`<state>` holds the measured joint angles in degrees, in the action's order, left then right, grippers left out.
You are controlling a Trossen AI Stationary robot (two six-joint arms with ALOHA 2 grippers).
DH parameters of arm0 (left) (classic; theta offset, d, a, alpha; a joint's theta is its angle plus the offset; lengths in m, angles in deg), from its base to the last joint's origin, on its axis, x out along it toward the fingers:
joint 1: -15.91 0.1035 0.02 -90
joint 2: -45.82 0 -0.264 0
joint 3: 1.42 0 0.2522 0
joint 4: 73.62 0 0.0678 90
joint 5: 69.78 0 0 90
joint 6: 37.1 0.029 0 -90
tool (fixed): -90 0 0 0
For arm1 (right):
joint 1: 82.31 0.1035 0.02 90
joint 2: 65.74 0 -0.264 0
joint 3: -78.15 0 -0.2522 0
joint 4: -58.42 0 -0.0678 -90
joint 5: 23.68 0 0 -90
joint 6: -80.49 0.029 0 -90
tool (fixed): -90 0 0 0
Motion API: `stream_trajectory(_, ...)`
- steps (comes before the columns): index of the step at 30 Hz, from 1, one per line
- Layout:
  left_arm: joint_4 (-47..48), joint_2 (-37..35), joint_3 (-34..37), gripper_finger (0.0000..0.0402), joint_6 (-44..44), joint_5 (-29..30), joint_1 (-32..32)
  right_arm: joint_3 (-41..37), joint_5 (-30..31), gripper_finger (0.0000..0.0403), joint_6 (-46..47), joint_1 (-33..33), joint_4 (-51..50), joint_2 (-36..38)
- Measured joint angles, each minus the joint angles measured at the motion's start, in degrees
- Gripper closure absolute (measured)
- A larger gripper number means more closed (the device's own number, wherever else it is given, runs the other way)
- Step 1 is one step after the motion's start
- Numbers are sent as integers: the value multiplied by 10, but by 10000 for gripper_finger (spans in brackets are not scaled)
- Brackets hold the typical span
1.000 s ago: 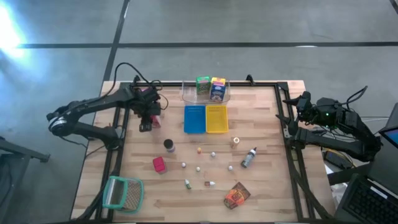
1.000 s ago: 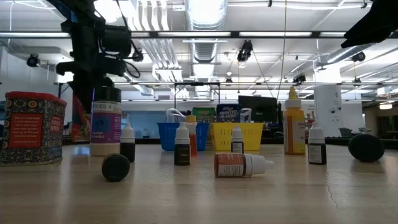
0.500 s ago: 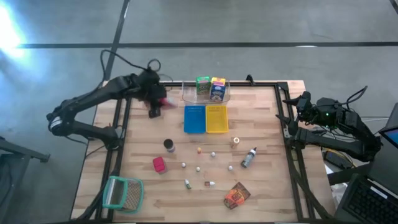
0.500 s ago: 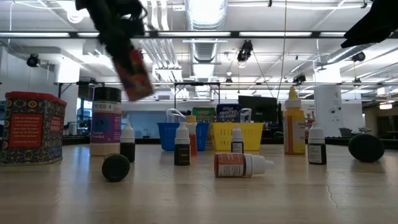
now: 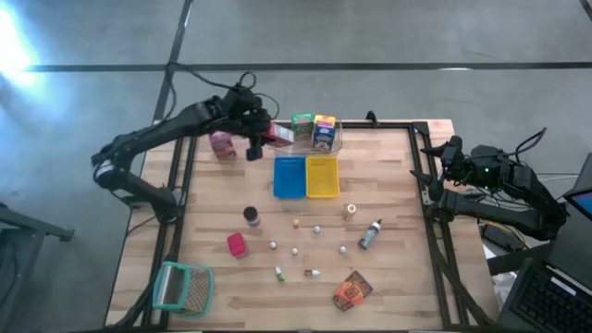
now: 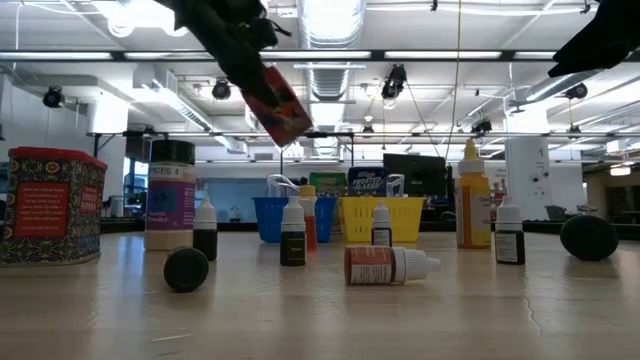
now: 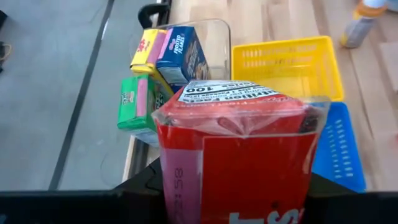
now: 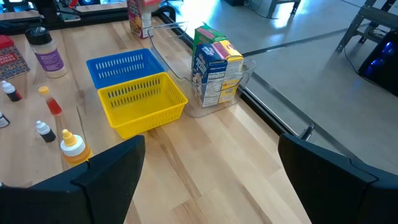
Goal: Pick & Place Kitchen Items
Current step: Put the red cereal box into the transparent bin
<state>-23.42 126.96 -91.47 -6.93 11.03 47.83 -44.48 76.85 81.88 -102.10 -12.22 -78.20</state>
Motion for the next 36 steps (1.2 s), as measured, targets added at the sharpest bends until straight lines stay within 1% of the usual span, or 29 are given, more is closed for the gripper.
stream_trajectory(10, -10, 149, -114, 236, 4, 2, 0, 0, 0, 39, 0, 0, 0, 0)
stream_trajectory(15, -9, 213, -149, 236, 14, 25, 0, 0, 0, 39, 0, 0, 0, 0)
stream_trajectory(20, -14, 252, -154, 236, 35, 53, 1, 0, 0, 39, 0, 0, 0, 0)
stream_trajectory(31, -23, 314, -155, 236, 52, 73, 0, 0, 0, 39, 0, 0, 0, 0)
stream_trajectory(36, -27, 329, -155, 236, 56, 73, 0, 0, 0, 39, 0, 0, 0, 0)
